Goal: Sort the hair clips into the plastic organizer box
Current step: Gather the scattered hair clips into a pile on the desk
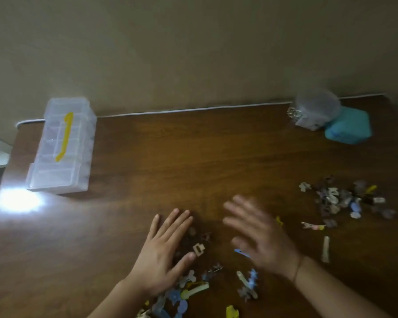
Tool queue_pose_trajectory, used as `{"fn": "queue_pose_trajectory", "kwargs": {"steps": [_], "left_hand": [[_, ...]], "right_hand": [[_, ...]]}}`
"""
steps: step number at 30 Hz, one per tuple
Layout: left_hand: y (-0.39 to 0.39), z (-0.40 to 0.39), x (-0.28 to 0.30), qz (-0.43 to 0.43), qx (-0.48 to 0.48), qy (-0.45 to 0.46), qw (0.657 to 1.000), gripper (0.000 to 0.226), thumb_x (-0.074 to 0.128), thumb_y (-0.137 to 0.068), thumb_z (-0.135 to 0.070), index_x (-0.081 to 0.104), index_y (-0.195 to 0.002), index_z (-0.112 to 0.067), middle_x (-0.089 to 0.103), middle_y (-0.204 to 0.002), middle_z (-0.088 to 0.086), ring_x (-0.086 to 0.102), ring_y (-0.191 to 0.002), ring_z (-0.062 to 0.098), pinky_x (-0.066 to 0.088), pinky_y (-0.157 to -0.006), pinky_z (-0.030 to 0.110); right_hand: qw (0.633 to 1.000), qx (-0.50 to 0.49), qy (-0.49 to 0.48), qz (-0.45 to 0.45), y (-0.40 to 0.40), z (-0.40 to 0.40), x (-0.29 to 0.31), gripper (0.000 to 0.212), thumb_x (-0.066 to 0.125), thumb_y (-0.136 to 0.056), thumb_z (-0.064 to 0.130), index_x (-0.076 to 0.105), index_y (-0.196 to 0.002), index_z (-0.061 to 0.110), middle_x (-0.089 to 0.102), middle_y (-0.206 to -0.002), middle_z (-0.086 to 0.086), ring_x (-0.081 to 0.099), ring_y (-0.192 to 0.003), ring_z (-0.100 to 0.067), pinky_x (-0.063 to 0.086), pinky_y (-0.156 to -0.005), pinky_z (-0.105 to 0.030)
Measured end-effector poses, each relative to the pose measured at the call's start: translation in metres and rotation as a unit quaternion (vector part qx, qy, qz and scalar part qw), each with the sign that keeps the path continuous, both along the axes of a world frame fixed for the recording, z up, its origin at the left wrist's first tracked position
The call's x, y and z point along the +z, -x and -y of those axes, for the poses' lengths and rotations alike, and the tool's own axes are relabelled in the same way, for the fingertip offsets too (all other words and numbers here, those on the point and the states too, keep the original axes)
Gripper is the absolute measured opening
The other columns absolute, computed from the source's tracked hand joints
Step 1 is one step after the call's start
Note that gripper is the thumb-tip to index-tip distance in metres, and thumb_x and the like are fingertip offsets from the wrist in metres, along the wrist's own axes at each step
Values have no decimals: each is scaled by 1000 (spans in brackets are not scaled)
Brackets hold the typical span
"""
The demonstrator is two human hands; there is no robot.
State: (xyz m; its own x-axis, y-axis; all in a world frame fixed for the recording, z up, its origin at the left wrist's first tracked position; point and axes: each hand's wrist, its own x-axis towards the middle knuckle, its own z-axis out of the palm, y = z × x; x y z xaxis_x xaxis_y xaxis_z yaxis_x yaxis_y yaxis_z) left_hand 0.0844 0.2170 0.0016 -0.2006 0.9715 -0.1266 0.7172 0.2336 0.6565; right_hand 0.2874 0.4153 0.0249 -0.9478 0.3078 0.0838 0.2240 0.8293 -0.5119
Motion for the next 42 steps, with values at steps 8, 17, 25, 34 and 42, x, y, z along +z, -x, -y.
{"fn": "queue_pose_trajectory", "kwargs": {"steps": [8,17,25,34,42], "left_hand": [[-33,-13,-12,-13,32,-29,999,66,35,-92,-71,30,-152,-42,20,-162,-22,10,-152,9,3,-121,39],[-61,-76,-2,-46,112,-41,992,72,27,-92,-74,48,-145,-29,34,-158,-13,15,-152,10,11,-120,47],[-123,-180,13,-73,54,-44,995,76,27,-90,-75,47,-145,-27,31,-160,-7,12,-152,15,9,-121,54],[-188,-322,15,-116,-69,1,991,73,21,-90,-73,14,-155,-41,1,-166,-12,-7,-153,14,-2,-122,53],[-218,-336,16,-228,-303,76,922,73,27,-93,-72,3,-156,-42,-7,-165,-13,-19,-150,14,-6,-121,56]], "right_hand": [[832,-534,-21,146,-212,-189,1,92,19,-80,83,45,-140,19,36,-153,-12,28,-142,-33,23,-114,-55],[879,-433,-56,190,-213,-186,-31,70,21,-90,62,37,-146,23,32,-156,-3,21,-146,-26,16,-118,-51],[932,-300,-51,197,-184,-124,-28,68,8,-93,65,15,-152,33,3,-163,5,-6,-149,-18,12,-119,-52],[866,-493,3,80,-311,-157,-12,66,23,-93,62,30,-149,27,20,-160,5,6,-149,-16,21,-117,-53],[907,-381,-22,179,-277,-116,-35,73,8,-95,67,11,-154,23,3,-162,4,-10,-149,-14,8,-121,-45]]}}
